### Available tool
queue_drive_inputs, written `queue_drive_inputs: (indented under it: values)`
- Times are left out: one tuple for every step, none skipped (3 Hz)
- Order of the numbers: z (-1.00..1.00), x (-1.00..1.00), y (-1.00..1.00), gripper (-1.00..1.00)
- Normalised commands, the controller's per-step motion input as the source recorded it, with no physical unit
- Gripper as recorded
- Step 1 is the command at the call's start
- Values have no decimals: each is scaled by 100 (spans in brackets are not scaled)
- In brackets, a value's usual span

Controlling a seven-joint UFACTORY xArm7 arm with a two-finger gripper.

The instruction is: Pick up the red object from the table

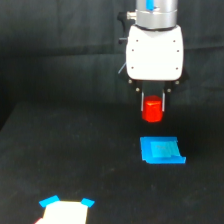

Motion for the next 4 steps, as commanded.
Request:
queue_drive_inputs:
  values:
    - [42, -8, -48, -100]
    - [25, -24, -68, -100]
    - [20, -27, -92, -73]
    - [8, -13, -57, -45]
